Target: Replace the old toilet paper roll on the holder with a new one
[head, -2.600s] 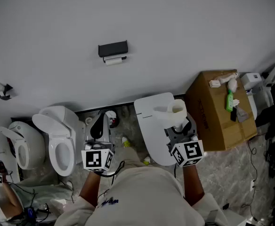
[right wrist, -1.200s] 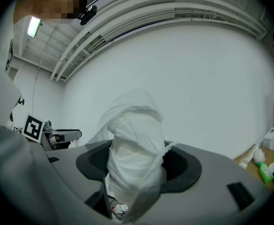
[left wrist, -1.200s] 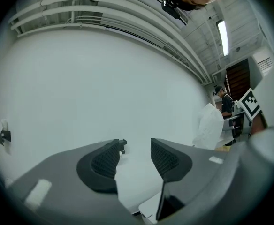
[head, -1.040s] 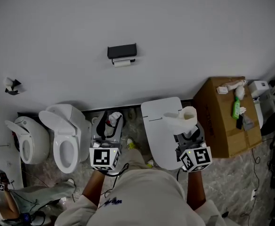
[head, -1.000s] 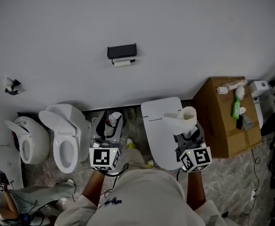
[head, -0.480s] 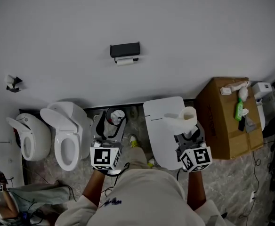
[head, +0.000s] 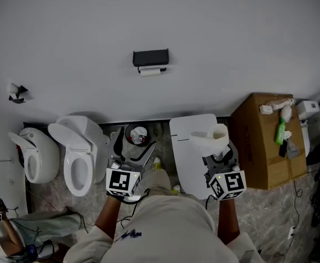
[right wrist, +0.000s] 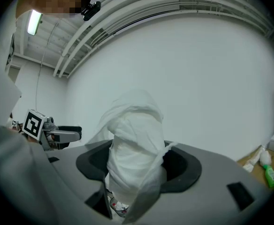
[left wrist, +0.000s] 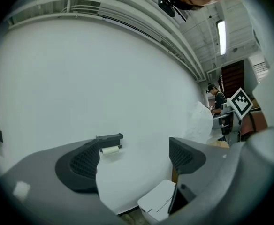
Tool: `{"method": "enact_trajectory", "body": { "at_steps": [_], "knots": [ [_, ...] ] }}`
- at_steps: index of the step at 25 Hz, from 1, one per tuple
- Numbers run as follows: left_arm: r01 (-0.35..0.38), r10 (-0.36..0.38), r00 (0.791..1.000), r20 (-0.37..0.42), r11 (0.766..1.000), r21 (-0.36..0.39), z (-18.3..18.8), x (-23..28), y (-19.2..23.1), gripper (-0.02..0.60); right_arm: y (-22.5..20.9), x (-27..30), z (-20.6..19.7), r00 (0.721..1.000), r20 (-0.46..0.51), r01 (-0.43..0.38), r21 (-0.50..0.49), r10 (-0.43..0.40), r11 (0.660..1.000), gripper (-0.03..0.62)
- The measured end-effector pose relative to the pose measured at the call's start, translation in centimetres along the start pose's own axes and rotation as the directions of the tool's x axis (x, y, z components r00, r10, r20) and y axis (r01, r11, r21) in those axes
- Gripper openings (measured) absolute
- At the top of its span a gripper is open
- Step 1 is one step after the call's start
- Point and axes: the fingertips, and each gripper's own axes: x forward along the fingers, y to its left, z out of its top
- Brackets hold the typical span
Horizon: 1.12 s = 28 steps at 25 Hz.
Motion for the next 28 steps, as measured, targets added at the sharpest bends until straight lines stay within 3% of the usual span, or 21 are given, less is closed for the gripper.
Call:
{"method": "enact_trajectory", "body": {
  "at_steps": [4,8,11,14,18,22,28],
  "knots": [
    [-0.037,0.040,0.998,-0.039,0.995,0.093,-0.4,0.8,0.5,0.448,-0.3,0.2,0.0,1.000,-0.010,0.002,-0.008,-0.002,1.000,0.291],
    [-0.134,0.171,0.966,-0.195,0.973,0.190,-2.9,1.9,2.7,0.446,-0.8,-0.2,-0.7,0.999,-0.034,0.010,-0.002,-0.010,1.000,0.292],
    [-0.144,0.189,0.961,-0.203,0.965,0.219,-2.9,2.3,3.5,0.446,-1.4,-0.2,-1.1,0.999,-0.051,0.015,0.015,-0.015,1.000,0.292],
    [-0.133,0.170,0.967,-0.187,0.971,0.197,-2.7,2.7,3.9,0.445,-1.9,0.4,-1.4,0.998,-0.063,0.021,0.034,-0.019,0.999,0.292],
    [-0.104,0.112,0.988,-0.102,0.991,0.089,-1.6,3.1,4.4,0.422,-2.1,2.5,-1.1,0.998,-0.067,0.014,0.071,-0.009,0.997,0.292],
    [-0.089,0.099,0.987,-0.123,0.992,0.088,-2.6,4.7,6.0,0.416,-1.7,4.8,-0.5,0.997,-0.073,0.016,0.063,-0.012,0.998,0.292],
    [-0.100,0.101,0.984,-0.146,0.995,0.014,-3.5,8.6,9.6,0.388,-2.7,8.2,0.8,0.997,-0.075,0.041,0.061,-0.037,0.997,0.291]
  ]
}}
